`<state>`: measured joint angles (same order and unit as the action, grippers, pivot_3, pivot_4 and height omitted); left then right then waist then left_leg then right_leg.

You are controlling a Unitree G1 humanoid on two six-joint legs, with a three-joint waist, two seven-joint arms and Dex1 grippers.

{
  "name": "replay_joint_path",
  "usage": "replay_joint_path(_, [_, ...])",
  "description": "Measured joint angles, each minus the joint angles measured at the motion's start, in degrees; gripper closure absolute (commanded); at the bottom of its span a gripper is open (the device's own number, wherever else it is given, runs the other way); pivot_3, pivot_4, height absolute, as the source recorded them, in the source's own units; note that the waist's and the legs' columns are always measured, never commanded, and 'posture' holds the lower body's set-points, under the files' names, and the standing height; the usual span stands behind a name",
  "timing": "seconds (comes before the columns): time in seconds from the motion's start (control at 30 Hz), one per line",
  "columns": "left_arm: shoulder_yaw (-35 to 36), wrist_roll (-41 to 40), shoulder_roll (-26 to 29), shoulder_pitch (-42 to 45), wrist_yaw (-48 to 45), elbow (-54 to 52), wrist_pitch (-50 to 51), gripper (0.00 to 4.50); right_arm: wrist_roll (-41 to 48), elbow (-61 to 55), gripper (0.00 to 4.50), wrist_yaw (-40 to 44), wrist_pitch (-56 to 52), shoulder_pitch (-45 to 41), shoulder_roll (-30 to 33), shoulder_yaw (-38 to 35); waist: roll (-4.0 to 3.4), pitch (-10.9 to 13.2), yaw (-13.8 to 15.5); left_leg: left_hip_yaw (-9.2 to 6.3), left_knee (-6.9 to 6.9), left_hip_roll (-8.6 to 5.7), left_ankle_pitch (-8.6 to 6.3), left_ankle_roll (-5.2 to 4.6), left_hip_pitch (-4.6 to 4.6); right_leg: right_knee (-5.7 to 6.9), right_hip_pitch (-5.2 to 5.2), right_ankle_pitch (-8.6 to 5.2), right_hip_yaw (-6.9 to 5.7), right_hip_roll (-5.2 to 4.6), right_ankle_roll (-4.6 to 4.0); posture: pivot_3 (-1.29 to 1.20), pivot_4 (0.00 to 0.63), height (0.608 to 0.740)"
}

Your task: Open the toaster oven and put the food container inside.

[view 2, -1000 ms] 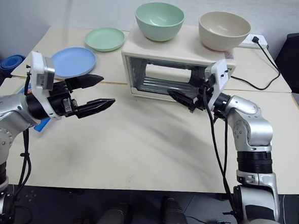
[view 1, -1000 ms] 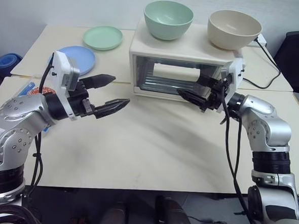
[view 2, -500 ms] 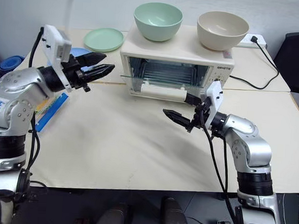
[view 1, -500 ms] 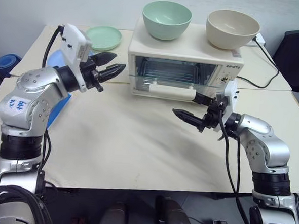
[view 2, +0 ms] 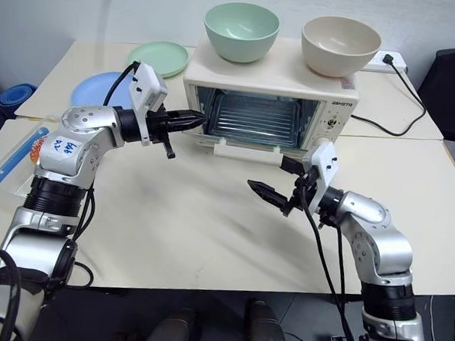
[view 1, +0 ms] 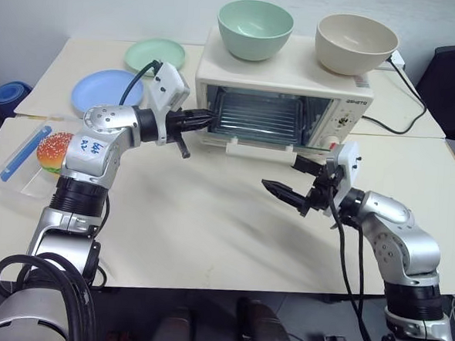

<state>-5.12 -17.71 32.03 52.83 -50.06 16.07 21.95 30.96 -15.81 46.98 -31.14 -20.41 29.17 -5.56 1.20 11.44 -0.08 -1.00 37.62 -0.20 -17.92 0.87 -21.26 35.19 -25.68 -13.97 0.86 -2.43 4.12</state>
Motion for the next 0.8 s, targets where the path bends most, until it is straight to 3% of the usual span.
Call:
replay_joint_path(0.2, [-0.2, 0.7, 1.1, -6.5, -2.6, -3.9, 0.0, 4.41, 2.9, -6.6, 0.0, 0.2, -2.8, 9.6, 6.1, -5.0, 0.0, 0.0, 0.0, -0.02, 0.25, -0.01, -0.03, -0.07, 0.03, 0.05, 0.05, 0.09, 0.28, 0.01, 0.16, 0.0, 0.15, 0.74])
replay_joint_path(0.4, [-0.4, 0.7, 4.5, -16.1, -4.7, -14.2, 3.2, 4.41, 10.6, -13.1, 0.0, 4.5, -7.0, 18.0, 13.5, -12.4, 0.02, 0.0, -0.2, 0.17, 0.43, -0.06, -0.03, -0.24, 0.28, -0.02, 0.23, 0.17, 0.9, 0.13, 0.29, 0.0, 0.15, 0.74])
replay_joint_path(0.5, [-0.5, 1.1, 4.6, -18.8, -4.1, -16.5, 4.2, 4.41, 13.4, -14.5, 0.0, 4.9, -8.1, 17.5, 14.2, -12.8, 0.04, 0.0, -0.1, 0.19, 0.52, -0.08, 0.11, -0.31, 0.29, -0.03, 0.26, 0.21, 1.04, 0.43, 0.29, 0.0, 0.15, 0.74])
replay_joint_path(0.8, [-0.8, 4.9, 3.7, -25.1, 5.0, -20.9, 10.3, 4.41, 17.9, -12.8, 0.0, 5.2, -10.5, 4.5, 14.2, -8.3, 0.04, 0.0, -0.3, 0.16, 0.5, -0.01, 0.1, -0.33, 0.29, 0.05, 0.21, 0.3, 1.19, 0.54, 0.3, 0.0, 0.15, 0.74])
